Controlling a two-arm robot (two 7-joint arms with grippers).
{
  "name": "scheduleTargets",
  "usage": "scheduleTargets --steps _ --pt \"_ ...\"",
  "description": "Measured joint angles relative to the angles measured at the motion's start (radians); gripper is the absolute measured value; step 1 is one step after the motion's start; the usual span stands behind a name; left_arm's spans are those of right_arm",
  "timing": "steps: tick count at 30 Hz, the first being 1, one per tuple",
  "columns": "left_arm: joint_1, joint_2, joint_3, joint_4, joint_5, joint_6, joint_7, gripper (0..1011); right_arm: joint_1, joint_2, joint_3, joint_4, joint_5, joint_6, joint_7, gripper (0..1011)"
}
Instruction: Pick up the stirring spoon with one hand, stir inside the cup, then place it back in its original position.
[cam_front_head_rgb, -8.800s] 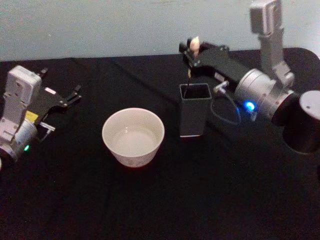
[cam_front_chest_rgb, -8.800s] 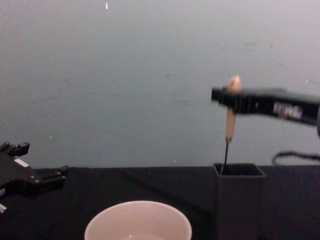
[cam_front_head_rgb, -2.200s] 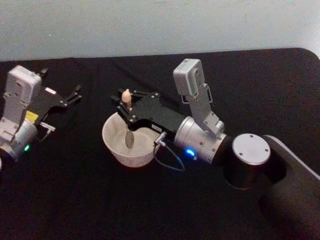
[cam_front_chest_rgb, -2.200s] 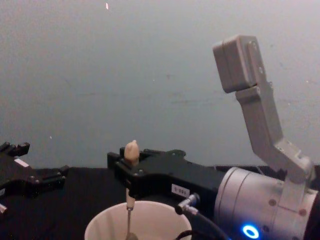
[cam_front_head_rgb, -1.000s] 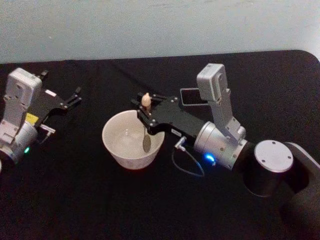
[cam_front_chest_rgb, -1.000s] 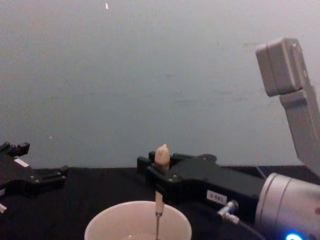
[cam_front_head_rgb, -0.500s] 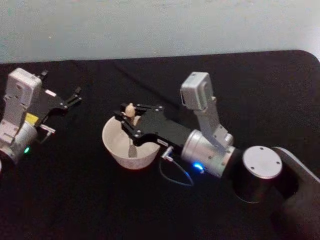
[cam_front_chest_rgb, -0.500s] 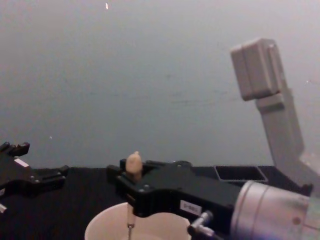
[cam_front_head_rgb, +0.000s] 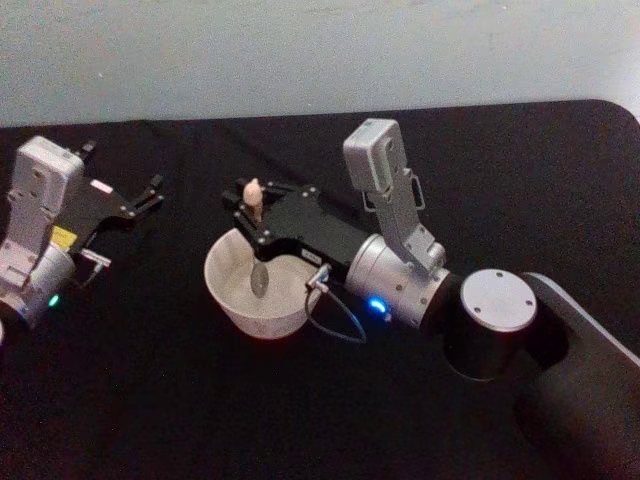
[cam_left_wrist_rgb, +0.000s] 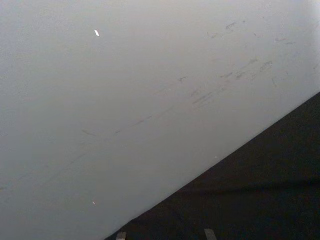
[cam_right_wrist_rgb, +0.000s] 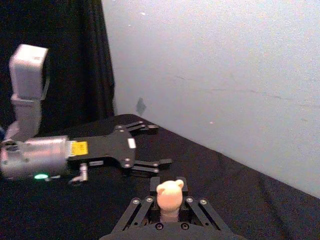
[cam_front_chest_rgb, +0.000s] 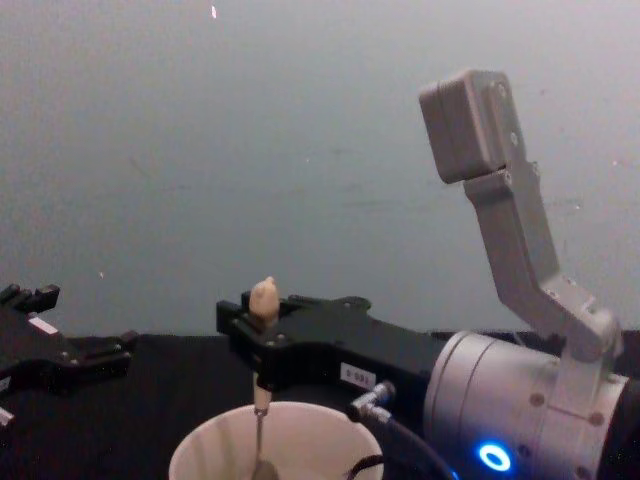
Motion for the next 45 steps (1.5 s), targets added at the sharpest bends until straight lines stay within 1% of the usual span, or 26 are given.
scheduleTargets --steps 5,12,20,22,23,25,26,30,33,34,35,38,44,45 --pt "0.000 0.000 0.000 0.000 0.000 0.000 0.000 1001 0.011 -0.006 0.017 0.023 -0.005 -0.002 -0.013 188" --pt "0.000 0.000 0.000 0.000 0.000 0.000 0.000 1001 0.010 -0.005 0.030 0.025 -0.007 -0.001 -0.016 188" --pt "0.000 0.000 0.000 0.000 0.000 0.000 0.000 1001 -0.002 0.000 0.043 -0.005 0.001 0.005 -0.012 188" --pt "0.000 0.000 0.000 0.000 0.000 0.000 0.000 1001 -0.009 0.005 0.050 -0.031 0.014 0.010 -0.009 188" --pt "0.000 0.000 0.000 0.000 0.000 0.000 0.000 1001 -0.009 0.005 0.050 -0.031 0.014 0.010 -0.009 188" --pt "0.000 0.000 0.000 0.000 0.000 0.000 0.000 1001 -0.019 0.013 0.060 -0.070 0.034 0.013 -0.002 188" --pt "0.000 0.000 0.000 0.000 0.000 0.000 0.000 1001 -0.019 0.013 0.060 -0.070 0.034 0.013 -0.002 188" --pt "0.000 0.000 0.000 0.000 0.000 0.000 0.000 1001 -0.032 0.027 0.077 -0.130 0.066 0.017 0.000 188" --pt "0.000 0.000 0.000 0.000 0.000 0.000 0.000 1001 -0.037 0.034 0.086 -0.158 0.081 0.020 -0.002 188" --pt "0.000 0.000 0.000 0.000 0.000 0.000 0.000 1001 -0.041 0.042 0.096 -0.185 0.095 0.021 -0.007 188" --pt "0.000 0.000 0.000 0.000 0.000 0.000 0.000 1001 -0.041 0.042 0.096 -0.185 0.095 0.021 -0.007 188" --pt "0.000 0.000 0.000 0.000 0.000 0.000 0.000 1001 -0.047 0.055 0.117 -0.223 0.114 0.020 -0.020 188" --pt "0.000 0.000 0.000 0.000 0.000 0.000 0.000 1001 -0.054 0.073 0.155 -0.268 0.132 0.025 -0.056 188" --pt "0.000 0.000 0.000 0.000 0.000 0.000 0.000 1001 -0.057 0.080 0.167 -0.280 0.135 0.029 -0.068 188"
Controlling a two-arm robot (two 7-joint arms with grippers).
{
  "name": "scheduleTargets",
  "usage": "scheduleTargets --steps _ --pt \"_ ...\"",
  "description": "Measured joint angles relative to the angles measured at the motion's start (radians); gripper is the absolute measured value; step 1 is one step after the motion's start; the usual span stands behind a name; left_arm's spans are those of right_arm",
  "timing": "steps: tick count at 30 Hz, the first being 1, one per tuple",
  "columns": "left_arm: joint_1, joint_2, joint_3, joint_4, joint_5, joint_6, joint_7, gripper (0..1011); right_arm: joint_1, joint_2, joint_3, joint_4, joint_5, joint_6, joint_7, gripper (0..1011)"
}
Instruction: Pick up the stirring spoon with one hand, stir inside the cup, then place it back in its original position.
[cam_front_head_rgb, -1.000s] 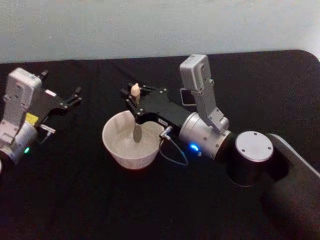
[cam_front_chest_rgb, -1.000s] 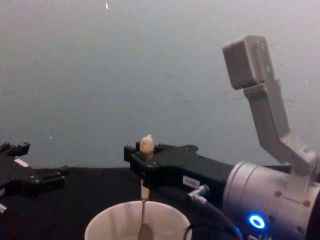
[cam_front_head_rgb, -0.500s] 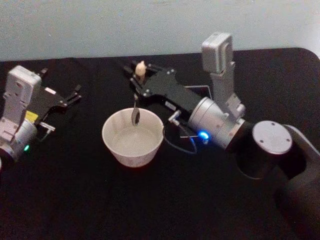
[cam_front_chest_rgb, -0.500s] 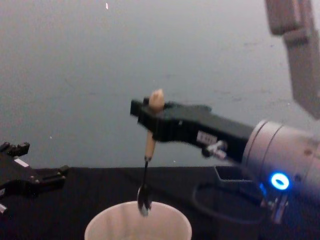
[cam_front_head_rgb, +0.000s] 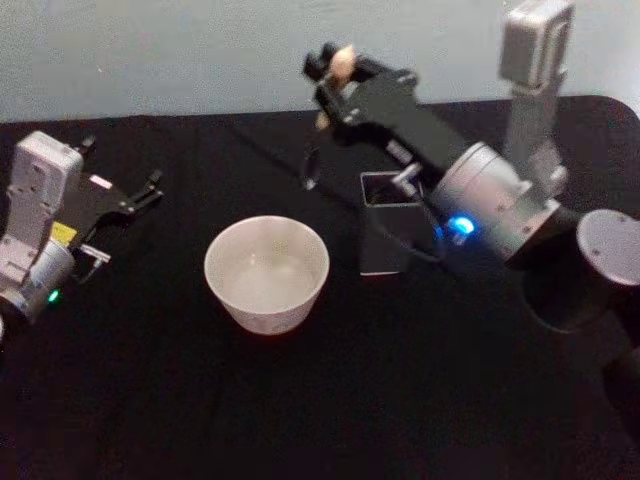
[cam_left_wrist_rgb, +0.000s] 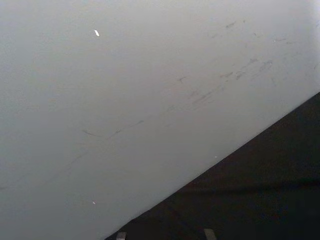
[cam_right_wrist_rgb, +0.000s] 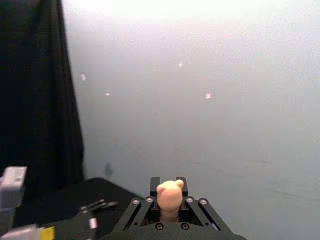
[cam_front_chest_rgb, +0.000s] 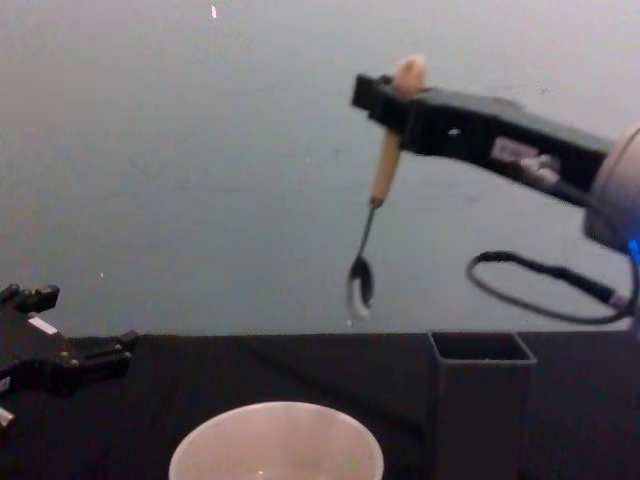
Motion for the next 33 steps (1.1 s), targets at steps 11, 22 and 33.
scheduleTargets --steps 11,22,33 --pt "0.000 0.000 0.000 0.000 0.000 0.000 0.000 1001 -0.028 0.054 0.054 -0.056 -0.050 0.075 -0.089 188" --pt "0.000 0.000 0.000 0.000 0.000 0.000 0.000 1001 -0.048 0.038 0.072 -0.033 -0.110 0.063 -0.114 188" --pt "0.000 0.000 0.000 0.000 0.000 0.000 0.000 1001 -0.055 0.013 0.072 0.012 -0.150 0.085 -0.113 188"
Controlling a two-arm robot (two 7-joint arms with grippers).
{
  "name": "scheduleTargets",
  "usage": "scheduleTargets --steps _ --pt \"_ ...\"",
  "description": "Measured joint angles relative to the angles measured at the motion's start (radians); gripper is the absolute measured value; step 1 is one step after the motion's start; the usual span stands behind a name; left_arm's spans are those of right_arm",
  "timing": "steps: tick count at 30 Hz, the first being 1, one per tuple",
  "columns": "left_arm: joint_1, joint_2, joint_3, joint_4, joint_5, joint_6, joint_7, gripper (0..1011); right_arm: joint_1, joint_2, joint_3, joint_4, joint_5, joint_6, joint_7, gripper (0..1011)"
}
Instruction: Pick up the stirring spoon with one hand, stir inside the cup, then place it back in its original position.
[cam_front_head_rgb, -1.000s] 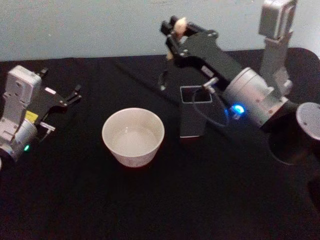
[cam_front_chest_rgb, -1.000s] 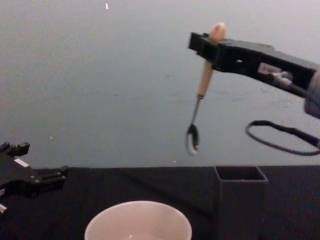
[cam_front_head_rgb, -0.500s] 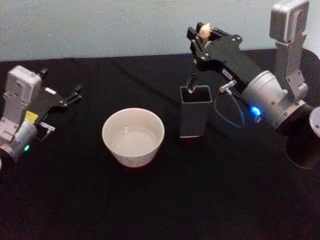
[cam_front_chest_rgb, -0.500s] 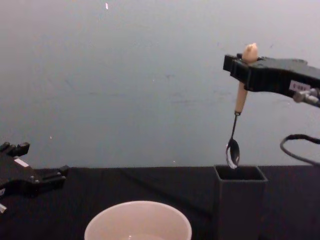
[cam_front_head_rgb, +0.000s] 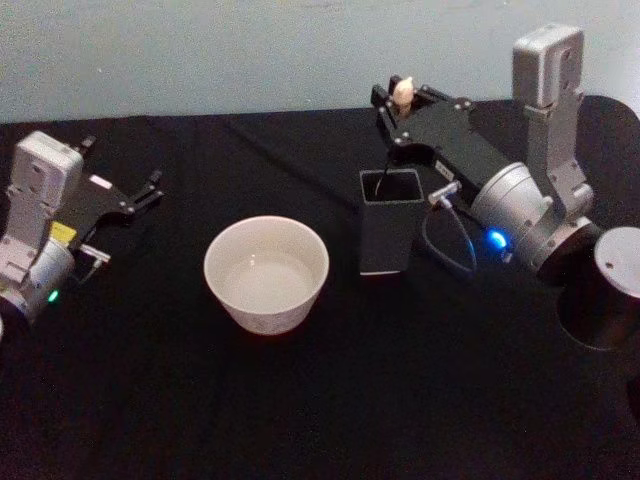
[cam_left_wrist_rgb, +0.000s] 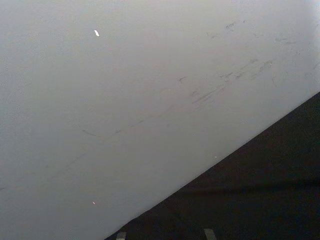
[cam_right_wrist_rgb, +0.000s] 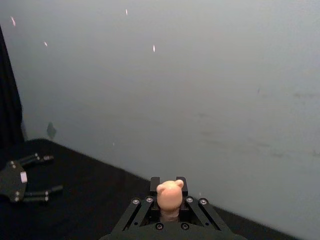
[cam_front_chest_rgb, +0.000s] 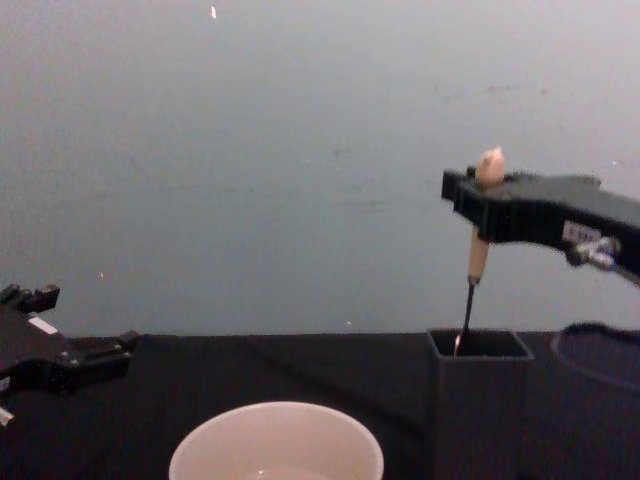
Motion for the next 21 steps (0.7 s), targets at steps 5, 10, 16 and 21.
scheduleTargets --steps 5,10,16,21 --pt "0.000 0.000 0.000 0.000 0.000 0.000 0.000 1001 -0.004 -0.010 -0.003 0.030 -0.016 0.012 0.000 188" --pt "0.000 0.000 0.000 0.000 0.000 0.000 0.000 1001 -0.004 -0.026 -0.005 0.072 -0.033 0.014 -0.001 188" --pt "0.000 0.000 0.000 0.000 0.000 0.000 0.000 1001 -0.001 -0.040 -0.007 0.111 -0.053 0.015 -0.002 188" --pt "0.000 0.000 0.000 0.000 0.000 0.000 0.000 1001 0.003 -0.050 -0.007 0.129 -0.066 0.014 -0.003 188"
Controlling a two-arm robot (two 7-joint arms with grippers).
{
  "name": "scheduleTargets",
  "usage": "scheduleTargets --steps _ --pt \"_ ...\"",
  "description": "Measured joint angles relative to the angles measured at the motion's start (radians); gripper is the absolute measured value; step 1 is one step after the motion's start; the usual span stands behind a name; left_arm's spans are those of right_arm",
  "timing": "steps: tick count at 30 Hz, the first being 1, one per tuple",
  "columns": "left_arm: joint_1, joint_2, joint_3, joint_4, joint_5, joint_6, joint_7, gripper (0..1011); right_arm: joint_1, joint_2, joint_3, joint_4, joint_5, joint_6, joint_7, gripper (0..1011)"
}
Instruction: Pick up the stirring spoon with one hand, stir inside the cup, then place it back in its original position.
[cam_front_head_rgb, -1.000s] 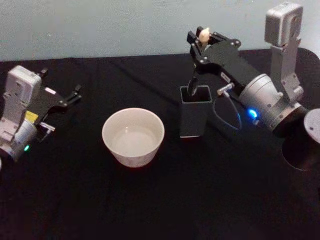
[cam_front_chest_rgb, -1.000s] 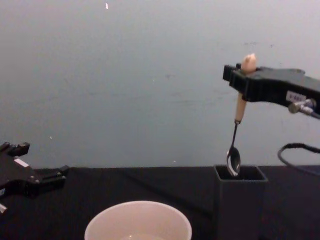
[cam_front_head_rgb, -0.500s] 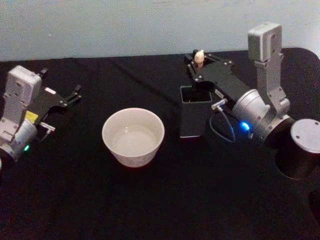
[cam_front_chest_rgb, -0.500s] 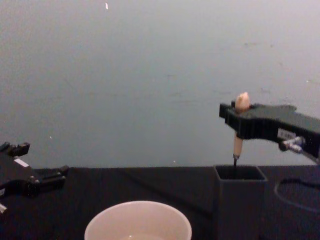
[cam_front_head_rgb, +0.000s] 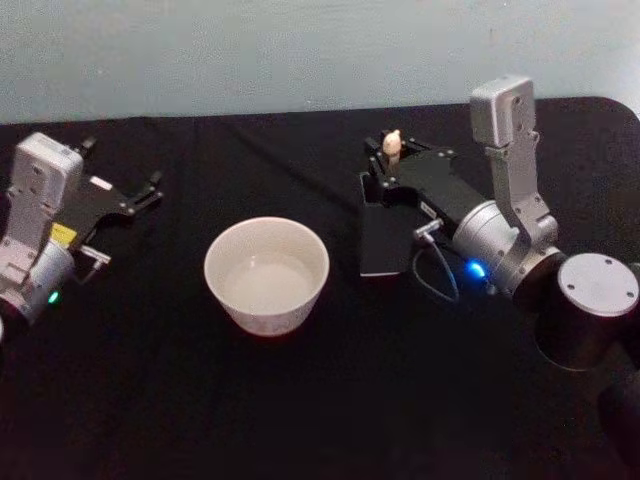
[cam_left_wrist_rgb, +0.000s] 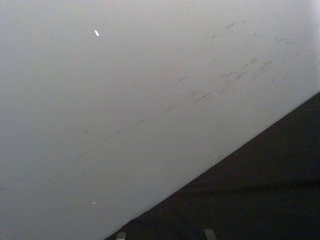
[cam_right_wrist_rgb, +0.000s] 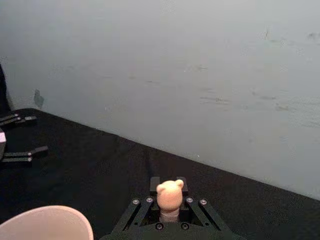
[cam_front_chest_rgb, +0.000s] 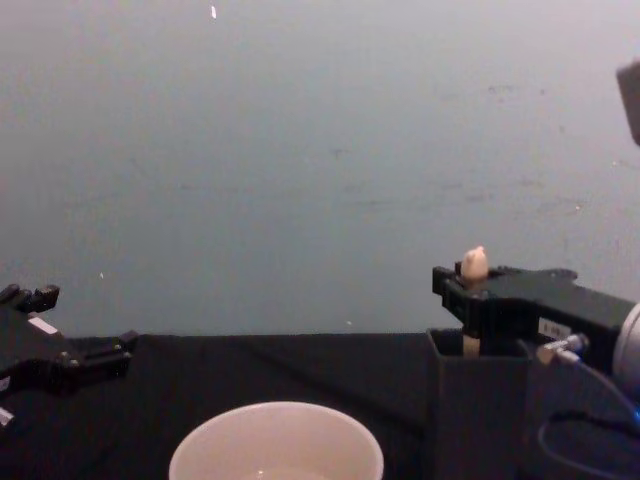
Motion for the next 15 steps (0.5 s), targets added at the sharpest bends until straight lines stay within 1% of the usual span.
scheduleTargets --steps 6,15 --pt "0.000 0.000 0.000 0.000 0.000 0.000 0.000 1001 0.005 -0.010 0.000 0.024 -0.017 -0.002 0.001 188" --pt "0.000 0.000 0.000 0.000 0.000 0.000 0.000 1001 0.005 -0.018 0.001 0.037 -0.035 0.001 0.003 188"
